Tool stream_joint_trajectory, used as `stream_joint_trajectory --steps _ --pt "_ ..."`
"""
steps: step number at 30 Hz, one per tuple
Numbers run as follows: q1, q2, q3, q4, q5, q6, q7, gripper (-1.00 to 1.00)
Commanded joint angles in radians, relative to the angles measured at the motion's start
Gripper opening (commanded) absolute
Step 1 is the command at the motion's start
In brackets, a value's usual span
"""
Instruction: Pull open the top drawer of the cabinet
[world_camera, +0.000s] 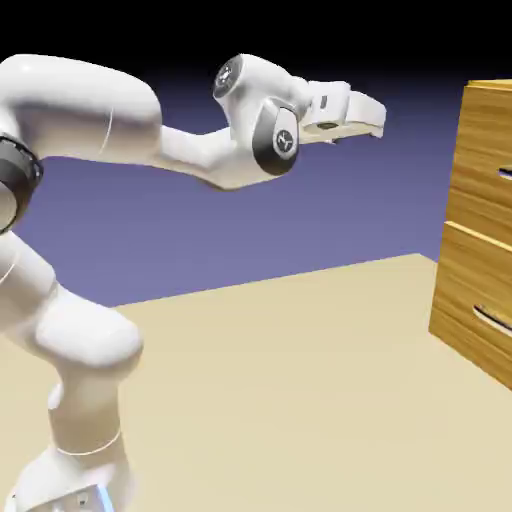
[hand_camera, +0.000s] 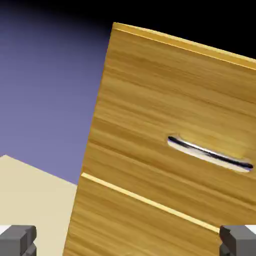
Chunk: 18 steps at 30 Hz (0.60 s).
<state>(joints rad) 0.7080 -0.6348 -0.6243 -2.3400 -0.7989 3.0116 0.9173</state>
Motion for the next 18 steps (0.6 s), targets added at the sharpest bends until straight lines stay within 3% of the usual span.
stream_joint_trajectory --steps 1,18 --pt "0.036 -0.003 -0.033 0.025 -0.042 -0.001 0.009 0.00" --pt "0.652 -0.061 -0.585 0.440 -0.749 -0.024 0.165 0.00"
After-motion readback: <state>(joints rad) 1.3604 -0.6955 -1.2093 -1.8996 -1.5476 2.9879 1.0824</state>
